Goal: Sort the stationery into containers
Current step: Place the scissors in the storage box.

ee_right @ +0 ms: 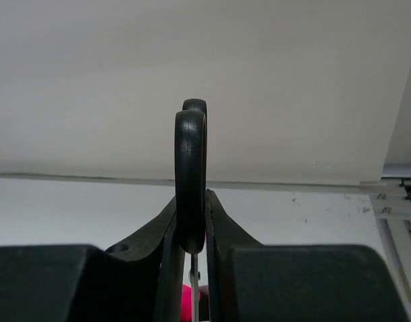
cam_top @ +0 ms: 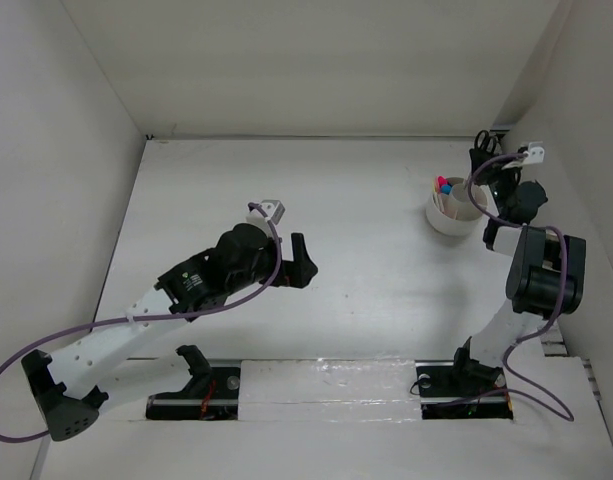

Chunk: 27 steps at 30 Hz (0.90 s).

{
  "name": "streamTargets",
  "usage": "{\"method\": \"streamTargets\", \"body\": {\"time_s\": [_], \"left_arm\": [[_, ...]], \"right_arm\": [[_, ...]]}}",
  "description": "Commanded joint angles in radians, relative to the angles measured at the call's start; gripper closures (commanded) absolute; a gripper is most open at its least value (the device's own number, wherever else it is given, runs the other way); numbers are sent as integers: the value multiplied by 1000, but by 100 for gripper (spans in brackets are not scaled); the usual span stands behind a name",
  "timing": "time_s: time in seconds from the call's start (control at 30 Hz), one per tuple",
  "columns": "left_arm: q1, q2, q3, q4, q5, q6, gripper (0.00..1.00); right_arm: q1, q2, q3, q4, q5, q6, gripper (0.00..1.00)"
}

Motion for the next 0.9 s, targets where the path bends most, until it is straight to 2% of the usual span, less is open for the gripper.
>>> {"method": "streamTargets", "body": {"time_s": [0.0,0.33,0.37,0.47,0.6,0.7,0.83,0.87], "left_arm": [[-3,5,-7,41,26,21,0],[-3,32,-7,50,46,30,0],[-3,32,-7,50,46,30,0],[-3,32,-7,50,46,30,0],[-3,22,-7,50,46,39,0],[-3,22,2,50,46,39,0],[-3,22,2,50,46,39,0],[-3,22,2,50,46,39,0]], "right_arm": [[-13,34,37,159,-26,54,100],[-23,100,0,247,-63,97,98],[-33,100,0,247,-72,97,92],[-43,109,-23,276,-84,108,88],[-62,118,-44,317,-133,127,73],[-72,118,-55,348,-145,137,65],[-72,100,-77,409,-156,146,43],[-72,100,-92,431,-144,164,40]]}}
